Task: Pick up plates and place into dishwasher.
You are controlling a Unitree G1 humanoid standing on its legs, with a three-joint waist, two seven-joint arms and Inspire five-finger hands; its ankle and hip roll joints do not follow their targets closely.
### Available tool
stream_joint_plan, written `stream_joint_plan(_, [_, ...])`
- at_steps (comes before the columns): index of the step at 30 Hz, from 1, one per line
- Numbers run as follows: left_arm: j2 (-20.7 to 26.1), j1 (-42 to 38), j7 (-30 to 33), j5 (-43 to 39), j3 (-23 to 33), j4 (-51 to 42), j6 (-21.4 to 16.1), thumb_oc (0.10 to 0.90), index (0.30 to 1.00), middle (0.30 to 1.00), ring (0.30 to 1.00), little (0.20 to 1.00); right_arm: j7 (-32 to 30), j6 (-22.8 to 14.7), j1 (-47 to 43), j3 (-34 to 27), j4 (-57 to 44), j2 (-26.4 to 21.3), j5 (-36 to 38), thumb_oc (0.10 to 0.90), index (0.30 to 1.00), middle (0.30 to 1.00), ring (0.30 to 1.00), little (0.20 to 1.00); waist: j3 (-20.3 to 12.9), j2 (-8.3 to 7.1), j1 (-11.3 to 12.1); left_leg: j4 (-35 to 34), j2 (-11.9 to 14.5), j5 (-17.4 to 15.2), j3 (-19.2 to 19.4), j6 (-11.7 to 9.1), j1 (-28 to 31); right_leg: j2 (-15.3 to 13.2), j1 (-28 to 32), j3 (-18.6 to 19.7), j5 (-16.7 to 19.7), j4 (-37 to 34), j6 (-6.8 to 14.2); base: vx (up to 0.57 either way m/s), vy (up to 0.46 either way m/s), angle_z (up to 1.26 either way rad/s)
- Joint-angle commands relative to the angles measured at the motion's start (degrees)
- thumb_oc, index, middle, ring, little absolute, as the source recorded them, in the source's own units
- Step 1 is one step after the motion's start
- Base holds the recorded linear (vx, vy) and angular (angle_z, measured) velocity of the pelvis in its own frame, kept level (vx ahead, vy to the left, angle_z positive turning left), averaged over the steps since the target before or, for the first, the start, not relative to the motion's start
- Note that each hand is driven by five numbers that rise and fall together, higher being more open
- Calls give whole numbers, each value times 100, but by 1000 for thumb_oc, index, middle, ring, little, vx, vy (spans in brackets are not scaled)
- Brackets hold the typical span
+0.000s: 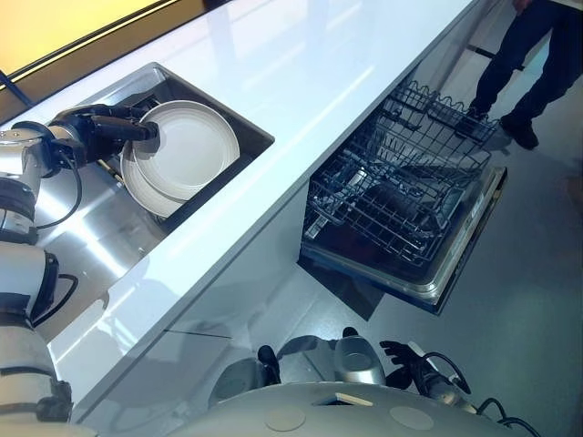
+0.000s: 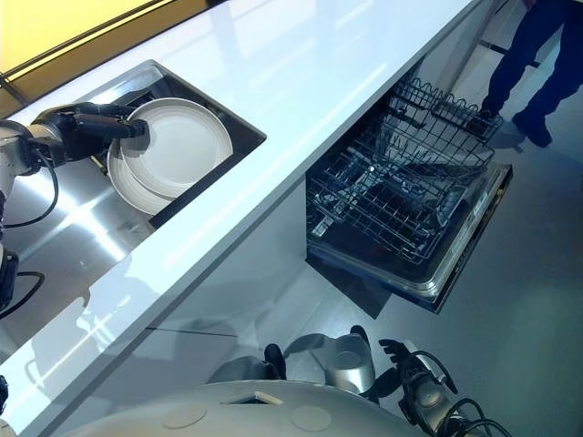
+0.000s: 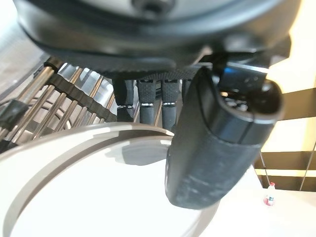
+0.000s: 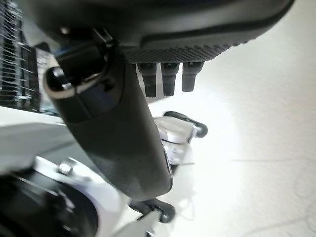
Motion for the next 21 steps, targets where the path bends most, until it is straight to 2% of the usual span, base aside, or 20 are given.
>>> stream_joint_plan(1, [-197,-292,-520,-479,220,-693,-430,100,300,300,300,200,-316,-460,-149,-149,-795,-546,293,800,900,900,900,900,-99,272,-277,-714,-348,-160,234,29,314,672,-384,-120,39,-595,168,-62,-6,5])
stream_joint_plan(3, [-125,-236,-61,-551,296,-855,-515,100,300,300,300,200,-327,-392,-158,-161,-1312,-639,529,800,900,900,900,900,-97,262,-280,-721,-347,-165,234,20,331,674,-368,-116,31,-612,167,-57,-2,2])
stream_joint_plan(4, [-85,-182,328,-420,380,-944,-683,100,300,300,300,200,-345,-433,-145,-188,-1606,-686,740,800,900,900,900,900,-93,255,-291,-724,-348,-174,224,21,353,676,-346,-115,23,-634,166,-70,9,-6])
stream_joint_plan(5, [-14,-129,709,-382,513,-1004,-812,100,300,300,300,200,-359,-309,-146,-233,-2134,-730,819,800,900,900,900,900,-102,245,-314,-733,-350,-173,242,15,364,689,-327,-114,5,-661,162,-101,7,-8])
stream_joint_plan(7, [109,-50,1379,164,726,-1029,-1245,100,300,300,300,200,-461,-254,-140,-274,-2862,-793,887,800,900,900,900,900,-130,229,-347,-756,-346,-171,277,6,382,709,-321,-94,3,-690,166,-97,1,-17])
stream_joint_plan(8, [137,-44,1527,219,755,-1034,-1312,100,300,300,300,200,-483,-316,-140,-277,-2938,-804,898,800,900,900,900,900,-145,218,-345,-762,-345,-146,300,-4,363,713,-342,-76,37,-703,161,-131,-18,-33])
stream_joint_plan(9, [250,112,2017,755,932,-1016,-1813,100,300,300,300,200,-561,-377,-112,-321,-3517,-885,964,800,900,900,900,900,-170,196,-369,-831,-336,-113,311,-12,383,746,-334,-58,40,-707,166,-137,-24,-30])
stream_joint_plan(11, [323,323,2475,1001,1136,-1090,-2082,100,300,300,300,200,-541,-450,-105,-403,-3953,-950,1022,800,900,900,900,900,-209,183,-367,-970,-320,-53,329,-16,413,792,-347,-49,60,-672,174,-119,-24,-30])
stream_joint_plan(15, [281,585,3110,1619,1294,-1319,-2203,100,300,300,300,200,-353,-419,-163,-527,-4362,-1103,1115,800,900,900,900,900,-289,194,-365,-1329,-286,124,309,-63,514,877,-339,-69,65,-613,163,-65,-38,-14])
stream_joint_plan(21, [151,733,3666,2096,1259,-1270,-2236,100,300,300,300,200,-208,-213,-183,-362,-4458,-1085,1085,800,900,900,900,900,-330,206,-393,-1345,-267,96,386,-53,607,879,-318,-101,-6,-610,142,-17,-35,-1])
